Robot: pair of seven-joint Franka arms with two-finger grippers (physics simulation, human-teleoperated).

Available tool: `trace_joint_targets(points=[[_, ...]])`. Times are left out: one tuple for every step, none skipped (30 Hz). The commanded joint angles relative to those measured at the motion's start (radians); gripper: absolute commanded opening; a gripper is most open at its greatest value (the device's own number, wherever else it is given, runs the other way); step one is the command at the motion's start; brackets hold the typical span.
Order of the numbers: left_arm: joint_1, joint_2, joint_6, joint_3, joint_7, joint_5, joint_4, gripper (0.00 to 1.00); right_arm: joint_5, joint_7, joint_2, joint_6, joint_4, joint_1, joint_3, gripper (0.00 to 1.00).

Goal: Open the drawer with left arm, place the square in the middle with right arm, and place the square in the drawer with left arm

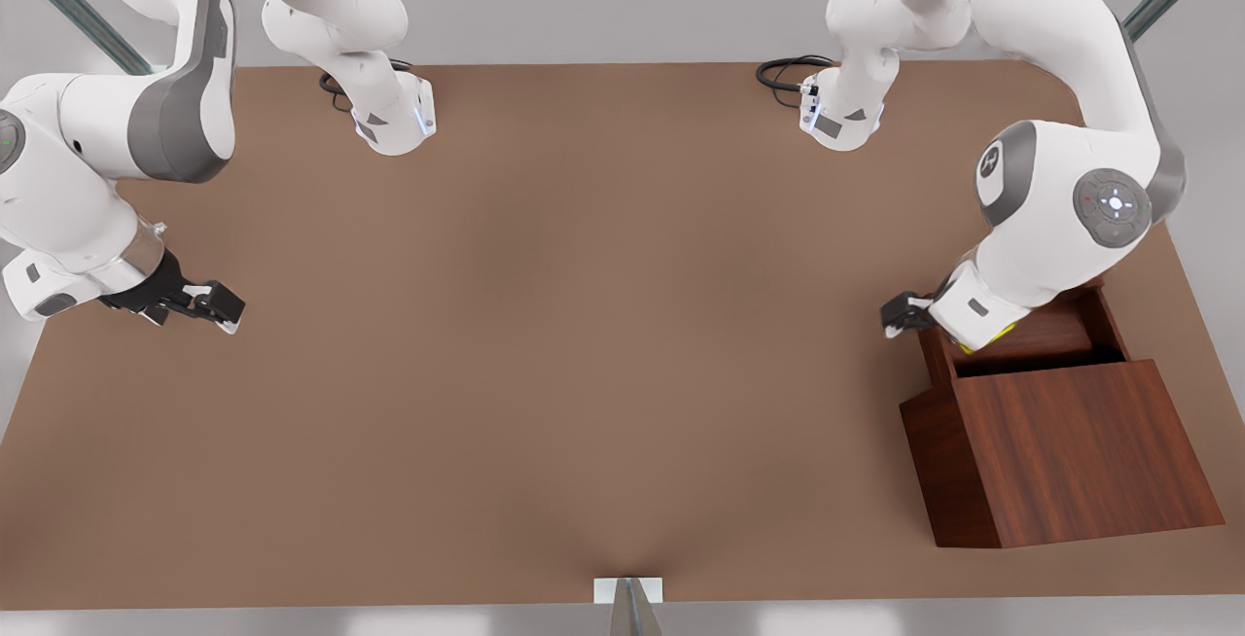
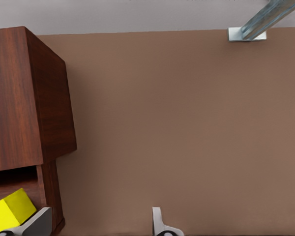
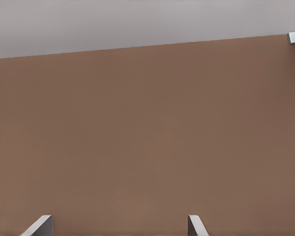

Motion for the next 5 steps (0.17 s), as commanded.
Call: trace_joint_targets(points=[[0.004, -0.008, 0.003, -0.006, 0.000, 0.119, -0.013, 1.00, 0.000, 0.000, 0.000, 0.000, 0.000, 0.000, 0.001, 1.00], [0.004, -0.073, 0.110, -0.009, 0.000, 0.136, -0.119, 1.00, 0.000, 0.000, 0.000, 0.000, 0.000, 0.000, 0.001, 1.00], [0.004, -0.088, 0.122, -0.009, 0.002, 0.138, -0.141, 1.00, 0.000, 0.000, 0.000, 0.000, 0.000, 0.000, -0.001, 1.00], [0.004, -0.095, 0.122, -0.009, 0.002, 0.139, -0.144, 1.00, 0.000, 0.000, 0.000, 0.000, 0.000, 0.000, -0.001, 1.00], [0.004, -0.105, 0.122, -0.009, 0.002, 0.139, -0.156, 1.00, 0.002, 0.000, 0.000, 0.002, 0.000, 0.000, -0.001, 1.00]])
